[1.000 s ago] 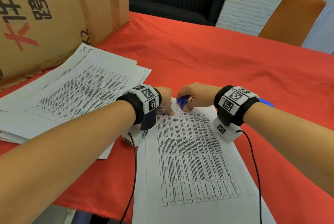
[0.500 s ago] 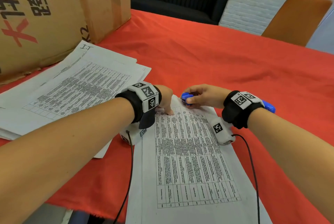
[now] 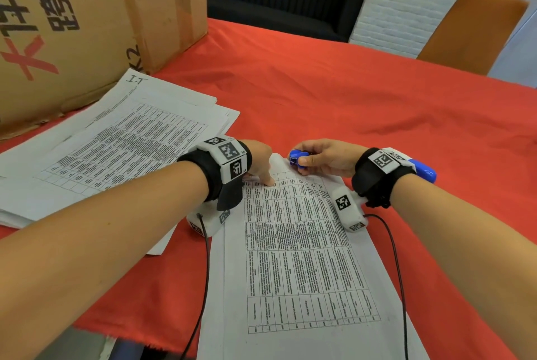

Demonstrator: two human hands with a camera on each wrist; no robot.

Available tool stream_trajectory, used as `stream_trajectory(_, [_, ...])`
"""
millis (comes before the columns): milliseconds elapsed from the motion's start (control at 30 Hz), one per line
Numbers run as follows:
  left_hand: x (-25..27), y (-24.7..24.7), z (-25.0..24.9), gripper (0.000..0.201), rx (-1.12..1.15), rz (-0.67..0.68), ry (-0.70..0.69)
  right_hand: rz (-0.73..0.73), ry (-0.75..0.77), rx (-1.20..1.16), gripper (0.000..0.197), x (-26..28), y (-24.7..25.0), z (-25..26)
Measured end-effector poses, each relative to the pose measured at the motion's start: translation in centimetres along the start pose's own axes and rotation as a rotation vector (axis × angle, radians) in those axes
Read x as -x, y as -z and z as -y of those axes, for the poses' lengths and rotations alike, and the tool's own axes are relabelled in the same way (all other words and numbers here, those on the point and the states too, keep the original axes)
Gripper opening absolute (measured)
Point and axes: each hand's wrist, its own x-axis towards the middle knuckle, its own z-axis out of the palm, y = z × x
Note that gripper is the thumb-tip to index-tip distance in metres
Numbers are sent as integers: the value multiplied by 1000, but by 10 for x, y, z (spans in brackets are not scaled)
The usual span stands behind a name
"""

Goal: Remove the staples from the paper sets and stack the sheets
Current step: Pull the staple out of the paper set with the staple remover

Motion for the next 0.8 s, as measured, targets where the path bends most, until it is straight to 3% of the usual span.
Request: stream_trajectory(800, [0,-8,-1,57,23,-70,-24,9,44,-208,12,0,1,-10])
